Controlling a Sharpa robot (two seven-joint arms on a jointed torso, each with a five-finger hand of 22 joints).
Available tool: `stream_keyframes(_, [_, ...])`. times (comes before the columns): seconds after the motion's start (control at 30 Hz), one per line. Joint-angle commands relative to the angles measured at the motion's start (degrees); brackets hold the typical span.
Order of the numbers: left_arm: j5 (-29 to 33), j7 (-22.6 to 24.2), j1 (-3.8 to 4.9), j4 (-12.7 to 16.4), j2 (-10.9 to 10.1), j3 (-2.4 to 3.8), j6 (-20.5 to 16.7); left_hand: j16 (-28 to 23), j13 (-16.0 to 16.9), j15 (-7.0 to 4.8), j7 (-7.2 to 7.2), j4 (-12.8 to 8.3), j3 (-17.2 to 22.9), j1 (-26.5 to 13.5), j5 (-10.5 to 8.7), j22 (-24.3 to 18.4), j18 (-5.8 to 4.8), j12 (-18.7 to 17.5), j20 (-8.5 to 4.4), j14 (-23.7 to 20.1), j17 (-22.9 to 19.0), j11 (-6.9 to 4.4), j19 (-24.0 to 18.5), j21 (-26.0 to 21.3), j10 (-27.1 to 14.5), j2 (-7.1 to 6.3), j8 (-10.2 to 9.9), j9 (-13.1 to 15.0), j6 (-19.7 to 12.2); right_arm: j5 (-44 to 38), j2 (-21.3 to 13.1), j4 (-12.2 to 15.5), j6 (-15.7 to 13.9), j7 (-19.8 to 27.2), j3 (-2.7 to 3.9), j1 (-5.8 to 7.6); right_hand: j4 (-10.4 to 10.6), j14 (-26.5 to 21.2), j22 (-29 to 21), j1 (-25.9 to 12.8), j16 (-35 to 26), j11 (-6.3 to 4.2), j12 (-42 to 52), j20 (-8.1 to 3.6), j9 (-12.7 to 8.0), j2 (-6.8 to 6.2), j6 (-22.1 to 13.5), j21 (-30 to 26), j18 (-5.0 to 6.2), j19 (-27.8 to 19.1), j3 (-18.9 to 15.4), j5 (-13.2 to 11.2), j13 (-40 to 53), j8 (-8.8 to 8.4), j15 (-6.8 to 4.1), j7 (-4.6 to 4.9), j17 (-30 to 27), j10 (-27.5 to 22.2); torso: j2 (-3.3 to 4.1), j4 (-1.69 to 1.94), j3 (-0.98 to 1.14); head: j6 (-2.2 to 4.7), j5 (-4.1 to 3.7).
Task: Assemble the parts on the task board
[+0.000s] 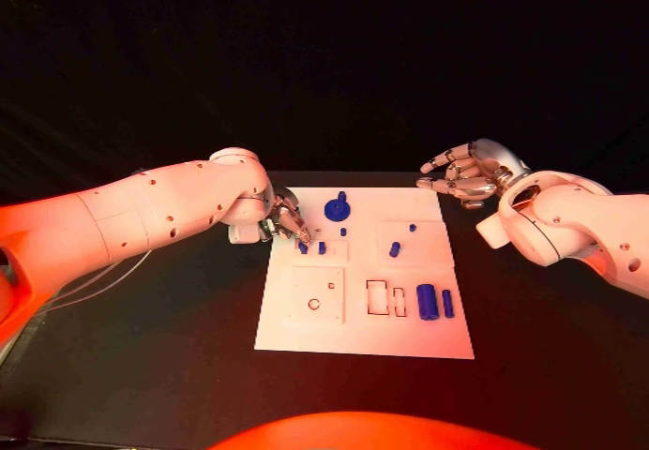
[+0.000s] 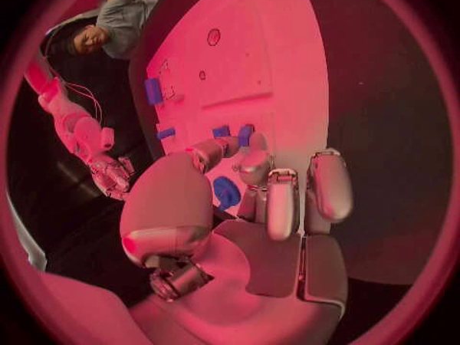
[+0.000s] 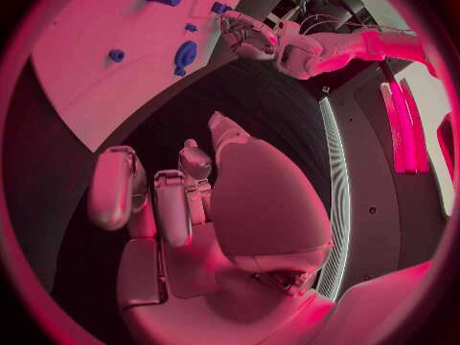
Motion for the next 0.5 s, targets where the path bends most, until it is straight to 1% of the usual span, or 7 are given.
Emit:
stream_keyframes(0.03, [-0.2,-0.1,-0.43,0.3,0.2,-0.31,0.9,1.0,0.6,-0.65,-2.55,0.7,2.6,1.9,0.07,1.2,-0.77,0.5,-0.52,6.3,15.8,-1.30,0.9,1.0,3.4,4.12,3.6,1.6,7.0,0.0,0.0,0.1,0.1,0.2,0.02,-0.03,0.2,4.7,2.4,-1.7,-0.7,-0.09,-0.7,-0.01,0.3,-0.94,-0.8,-0.6,0.76,-1.2,2.1,0.9,-0.4,0.93,-0.33,0.07,9.8,-1.1,0.01,0.00,-0.02,-0.08,-0.02])
stream_keyframes(0.13, [-0.6,-0.1,-0.43,0.4,0.1,-0.35,0.9,1.0,0.6,-0.65,-2.58,0.5,2.7,2.1,0.01,1.2,-0.76,0.5,-0.52,6.3,15.8,-1.33,0.8,1.0,3.4,4.05,3.6,1.6,6.9,0.0,0.0,0.1,0.0,0.2,0.02,-0.03,0.2,4.7,2.4,-1.7,-0.7,-0.09,-0.7,-0.01,0.3,-0.94,-0.8,-0.6,0.76,-1.2,2.1,0.9,-0.4,0.93,-0.33,0.07,9.8,-1.1,0.02,0.05,-0.06,-0.09,-0.06])
stream_keyframes(0.5, [-1.6,0.1,-0.44,0.3,0.0,-0.40,0.0,1.0,1.0,-0.67,-2.69,-0.3,3.3,2.7,0.16,1.4,-0.81,0.7,-0.52,6.3,15.8,-1.41,1.0,1.1,3.7,3.98,3.6,1.7,7.2,0.0,0.0,0.1,0.0,0.3,0.02,-0.05,0.2,4.7,2.4,-1.7,-0.7,-0.09,-0.7,-0.01,0.3,-0.94,-0.8,-0.6,0.76,-1.2,2.1,0.9,-0.4,0.93,-0.33,0.07,9.8,-1.1,0.03,0.04,-0.06,-0.13,-0.01])
